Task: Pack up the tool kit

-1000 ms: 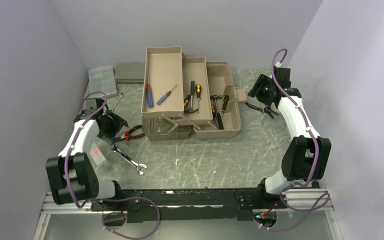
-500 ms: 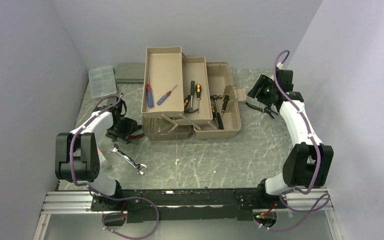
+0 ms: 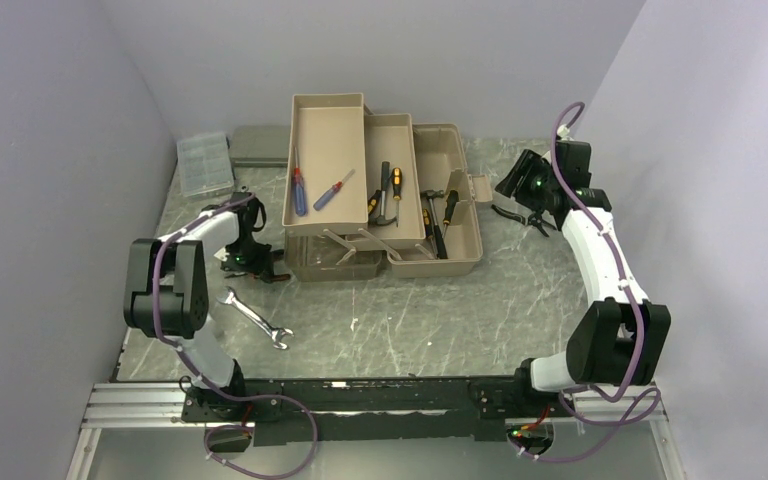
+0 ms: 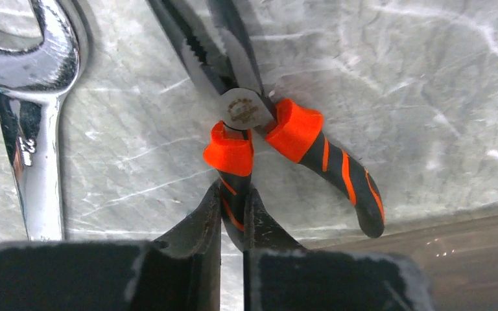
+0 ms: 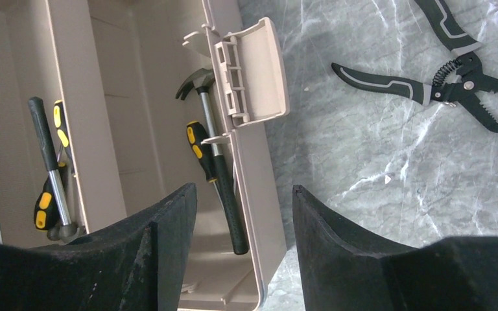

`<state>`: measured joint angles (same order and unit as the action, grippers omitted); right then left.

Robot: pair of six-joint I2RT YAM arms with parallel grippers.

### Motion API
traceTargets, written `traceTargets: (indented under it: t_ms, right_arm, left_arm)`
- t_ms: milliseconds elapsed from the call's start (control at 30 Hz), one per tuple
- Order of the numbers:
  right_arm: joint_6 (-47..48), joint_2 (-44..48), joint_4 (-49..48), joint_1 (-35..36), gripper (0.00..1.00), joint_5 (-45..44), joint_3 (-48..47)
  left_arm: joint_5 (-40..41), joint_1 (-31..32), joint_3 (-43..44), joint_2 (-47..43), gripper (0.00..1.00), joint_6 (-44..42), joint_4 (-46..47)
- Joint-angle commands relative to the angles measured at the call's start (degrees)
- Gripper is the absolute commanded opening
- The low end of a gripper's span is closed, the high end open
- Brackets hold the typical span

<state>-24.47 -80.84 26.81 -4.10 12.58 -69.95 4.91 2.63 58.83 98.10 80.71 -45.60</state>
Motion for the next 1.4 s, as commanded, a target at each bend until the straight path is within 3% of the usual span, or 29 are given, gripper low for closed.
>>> traceTargets:
  t_ms: [0, 300, 433, 533, 667, 867, 1000, 1100, 1267, 1367]
  right_arm:
    - [-0.3, 2.3, -2.6, -0.5, 0.57, 0.8, 0.3]
    - [-0.9, 2.9, -2.8, -0.6, 0.57, 1.3, 0.7]
    - [-1.2, 3.1, -2.9, -0.6, 0.56, 1.9, 0.7]
    - [-1.0, 3.2, -2.9, -0.6, 0.56, 2.7, 0.7]
    - [-0.8, 3.6, -3.0, -0.7, 0.56, 6.0, 0.4]
    - [-1.8, 6.7, -9.7, 1.3, 0.57, 19.3, 1.3]
    - [-1.5, 8.7, -10.7, 8.5, 0.62, 21.6, -0.9]
    - [-2.3, 10.4, -12.8, 15.6, 0.71, 21.8, -1.6]
    - [-10.2, 13.7, -27.2, 22.7, 0.76, 24.2, 1.9]
    - [-10.6, 14.2, -29.0, 26.6, 0.8, 21.1, 1.0]
  left_arm:
    - [9.0, 0.3, 1.4, -0.4, 0.0, 1.0, 0.6]
    - [25.7, 0.6, 3.0, -20.9, 0.0, -3.9, -4.1]
    - [26.6, 0.6, 3.8, -28.3, 0.0, -19.8, 3.8]
    - [19.1, 0.5, 3.0, -33.9, 0.0, -38.6, 16.1]
    - [3.2, 0.5, 1.5, -41.0, 0.0, -54.1, 29.8]
    - [-21.6, 0.6, 5.0, -43.6, 0.0, -58.4, 34.2]
    - [-36.1, 3.2, 6.7, -42.4, 0.0, -57.2, 36.2]
    - [-38.9, 8.7, 6.8, -42.6, 0.0, -58.4, 37.4]
    - [-37.2, 18.7, 8.0, -40.9, 0.0, -60.0, 36.1]
    - [-32.7, 24.7, 8.3, -39.5, 0.0, -61.6, 35.9]
